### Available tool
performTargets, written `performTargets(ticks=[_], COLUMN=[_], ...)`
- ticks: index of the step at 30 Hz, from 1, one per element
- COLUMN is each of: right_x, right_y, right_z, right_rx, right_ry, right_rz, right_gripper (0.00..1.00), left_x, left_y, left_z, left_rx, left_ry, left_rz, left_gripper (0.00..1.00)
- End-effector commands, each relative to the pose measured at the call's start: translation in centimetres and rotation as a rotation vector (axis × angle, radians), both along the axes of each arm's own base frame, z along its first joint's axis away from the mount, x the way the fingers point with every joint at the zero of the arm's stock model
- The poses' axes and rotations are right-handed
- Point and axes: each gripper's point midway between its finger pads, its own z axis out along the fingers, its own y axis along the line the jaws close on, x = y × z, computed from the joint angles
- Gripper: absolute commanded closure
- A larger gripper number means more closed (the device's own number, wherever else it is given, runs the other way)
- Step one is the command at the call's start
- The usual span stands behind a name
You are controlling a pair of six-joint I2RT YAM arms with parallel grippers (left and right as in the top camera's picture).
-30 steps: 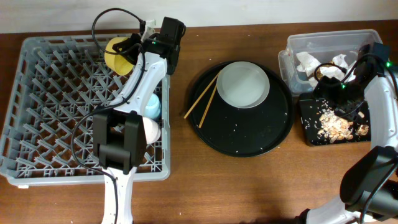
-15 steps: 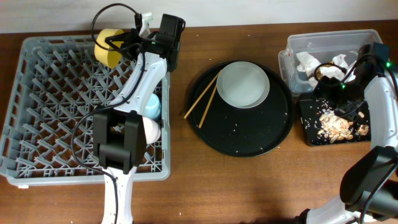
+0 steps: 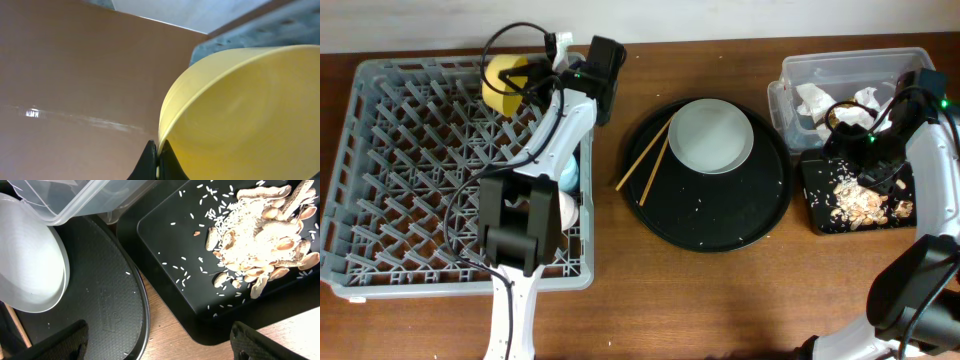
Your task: Sort waste into correct bins and load items into the dishwasher rack
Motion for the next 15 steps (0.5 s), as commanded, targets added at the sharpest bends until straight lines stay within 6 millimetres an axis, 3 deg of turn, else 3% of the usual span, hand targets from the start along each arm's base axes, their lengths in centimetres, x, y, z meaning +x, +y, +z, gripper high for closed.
performTargets(ticks=[1,9,12,14,15], right_x=[-0.1,0.0,0.0,0.0,0.0], right_y=[-0.1,-0.1,-0.1,-0.1,-0.1], right_z=[0.3,0.3,0.3,0.3,0.3], right_rx=[-0.011,-0.012,-0.012,-0.012,-0.012], right_ry=[-0.006,-0.009,-0.009,-0.009,-0.009], right_rz=[-0.005,-0.005,-0.005,-0.005,-0.005], right_gripper=[0.09,0.09,0.09,0.09,0.09], left_x=[-0.2,-0.3,-0.4,-0.4,-0.3], left_y=[0.4,-0.9,-1.9,-2.4,-2.9], left_z=[-2.0,-2.2,-2.2,-2.2,-2.6], left_rx=[0.015,0.036,0.036,0.036,0.018], left_ry=[0.017,0.069,0.068,0.068,0.075], left_rz=[0.012,-0.015,-0.035,-0.044,-0.061], left_gripper=[1.0,0.99,0.89,0.76,0.48])
